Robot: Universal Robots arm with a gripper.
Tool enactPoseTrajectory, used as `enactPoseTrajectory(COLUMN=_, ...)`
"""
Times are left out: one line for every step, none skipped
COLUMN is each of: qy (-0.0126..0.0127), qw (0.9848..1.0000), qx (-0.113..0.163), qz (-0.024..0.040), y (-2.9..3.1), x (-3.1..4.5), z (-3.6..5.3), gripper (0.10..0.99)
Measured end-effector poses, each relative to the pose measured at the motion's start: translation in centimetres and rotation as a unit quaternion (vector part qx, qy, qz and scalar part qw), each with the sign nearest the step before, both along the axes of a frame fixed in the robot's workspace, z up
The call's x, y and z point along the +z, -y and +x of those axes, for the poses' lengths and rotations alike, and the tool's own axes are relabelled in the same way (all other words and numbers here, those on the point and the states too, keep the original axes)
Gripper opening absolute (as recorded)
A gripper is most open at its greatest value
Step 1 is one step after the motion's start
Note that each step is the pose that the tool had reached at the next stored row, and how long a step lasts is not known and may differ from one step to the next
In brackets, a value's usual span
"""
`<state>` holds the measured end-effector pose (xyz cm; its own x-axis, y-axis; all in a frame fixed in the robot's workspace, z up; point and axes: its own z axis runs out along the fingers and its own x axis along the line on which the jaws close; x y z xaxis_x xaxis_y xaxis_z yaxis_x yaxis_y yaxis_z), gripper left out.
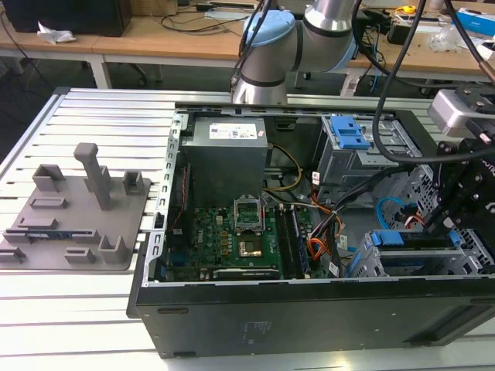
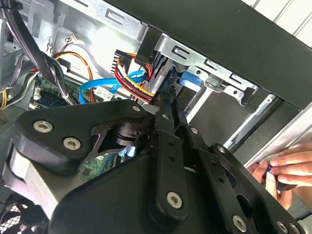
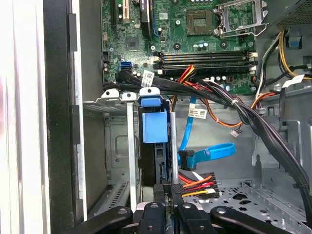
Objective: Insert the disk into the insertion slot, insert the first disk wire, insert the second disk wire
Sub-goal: 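Insert the first disk wire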
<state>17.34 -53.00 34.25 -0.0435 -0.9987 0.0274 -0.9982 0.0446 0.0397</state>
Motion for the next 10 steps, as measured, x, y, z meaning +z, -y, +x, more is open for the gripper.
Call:
enactPoseTrajectory(qy=0.0000, qw=1.0000, qx=0.000, qz=0.0000, y=0.00, x=-0.04, z=0.00, gripper=0.165)
enactPoseTrajectory(qy=0.0000, qw=1.0000, qx=0.000, qz=0.0000, y=0.00, x=-0.09, z=0.00, gripper=0.165)
enactPoseTrajectory(qy=0.0000, qw=1.0000, qx=0.000, qz=0.0000, y=0.00, x=-0.13, z=0.00, gripper=0.165)
enactPoseTrajectory(qy=0.0000, qw=1.0000, qx=0.000, qz=0.0000, y=0.00, x=-0.19, z=0.00, gripper=0.165)
enactPoseTrajectory(qy=0.0000, qw=1.0000, qx=0.001, qz=0.0000, y=0.00, x=-0.27, z=0.00, gripper=0.165)
enactPoseTrajectory(qy=0.0000, qw=1.0000, qx=0.001, qz=0.0000, y=0.00, x=-0.47, z=0.00, gripper=0.165)
enactPoseTrajectory(qy=0.0000, qw=1.0000, qx=0.001, qz=-0.0002, y=0.00, x=-0.55, z=0.00, gripper=0.165)
enactPoseTrajectory(qy=0.0000, qw=1.0000, qx=0.001, qz=-0.0003, y=0.00, x=-0.58, z=0.00, gripper=0.165)
enactPoseTrajectory(qy=-0.0001, qw=1.0000, qx=0.002, qz=0.0003, y=0.00, x=-0.63, z=-0.01, gripper=0.176)
enactPoseTrajectory(qy=0.0000, qw=1.0000, qx=0.002, qz=0.0003, y=0.01, x=-0.60, z=-0.01, gripper=0.231)
